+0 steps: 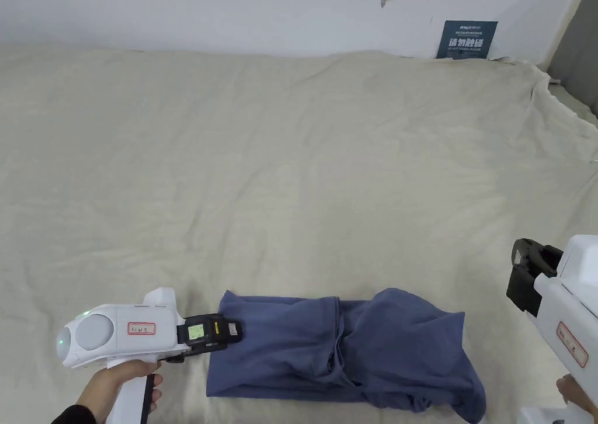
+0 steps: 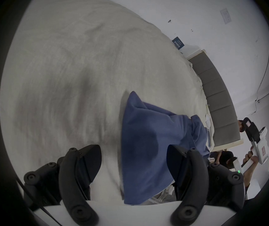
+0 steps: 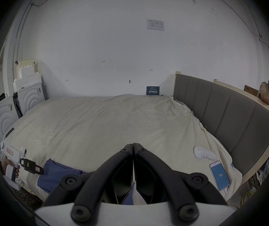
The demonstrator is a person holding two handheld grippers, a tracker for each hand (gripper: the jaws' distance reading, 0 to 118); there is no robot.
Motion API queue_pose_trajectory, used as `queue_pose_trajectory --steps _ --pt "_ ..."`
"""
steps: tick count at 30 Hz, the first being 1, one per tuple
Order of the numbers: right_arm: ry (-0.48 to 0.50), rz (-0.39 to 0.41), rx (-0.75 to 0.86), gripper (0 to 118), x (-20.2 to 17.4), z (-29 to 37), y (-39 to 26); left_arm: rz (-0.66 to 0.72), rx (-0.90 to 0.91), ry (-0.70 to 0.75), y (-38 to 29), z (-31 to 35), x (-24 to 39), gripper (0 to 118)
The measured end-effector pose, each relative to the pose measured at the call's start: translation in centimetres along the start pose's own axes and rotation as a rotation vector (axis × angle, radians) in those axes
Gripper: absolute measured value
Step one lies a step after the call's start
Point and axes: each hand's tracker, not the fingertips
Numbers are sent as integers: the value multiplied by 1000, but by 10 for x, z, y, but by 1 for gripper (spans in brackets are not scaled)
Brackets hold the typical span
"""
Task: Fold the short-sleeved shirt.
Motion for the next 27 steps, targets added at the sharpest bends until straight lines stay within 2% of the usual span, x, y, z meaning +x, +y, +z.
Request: queue_pose_trajectory --steps 3,5,6,7,8,10,12,15,21,27 --pt "-4 -10 -11 0 3 -3 -3 27 -21 -32 3 -12 0 55" --pt "-6 -13 -14 0 4 -3 -4 13 -41 -27 1 -19 1 50" --pt "-8 -13 -15 0 5 -3 -4 -19 -33 -3 0 -19 4 43" --pt "-8 -13 -16 0 6 -4 -4 -26 -33 1 0 -19 6 40" --pt "-7 -12 -17 0 7 -5 -4 -31 -30 23 -1 -18 7 40" --pt "-6 -12 -18 0 8 -6 -5 -35 -30 19 -2 -16 7 22" --pt "-4 -17 -17 0 9 -7 -4 -45 -27 17 -4 -12 14 15" --pt "0 -25 -12 0 6 -6 -2 -90 -6 58 -7 -6 28 11" --pt "14 -32 3 0 7 -5 1 -73 21 54 0 31 29 10" --pt "30 -38 16 0 6 -2 3 -59 79 175 6 96 15 10"
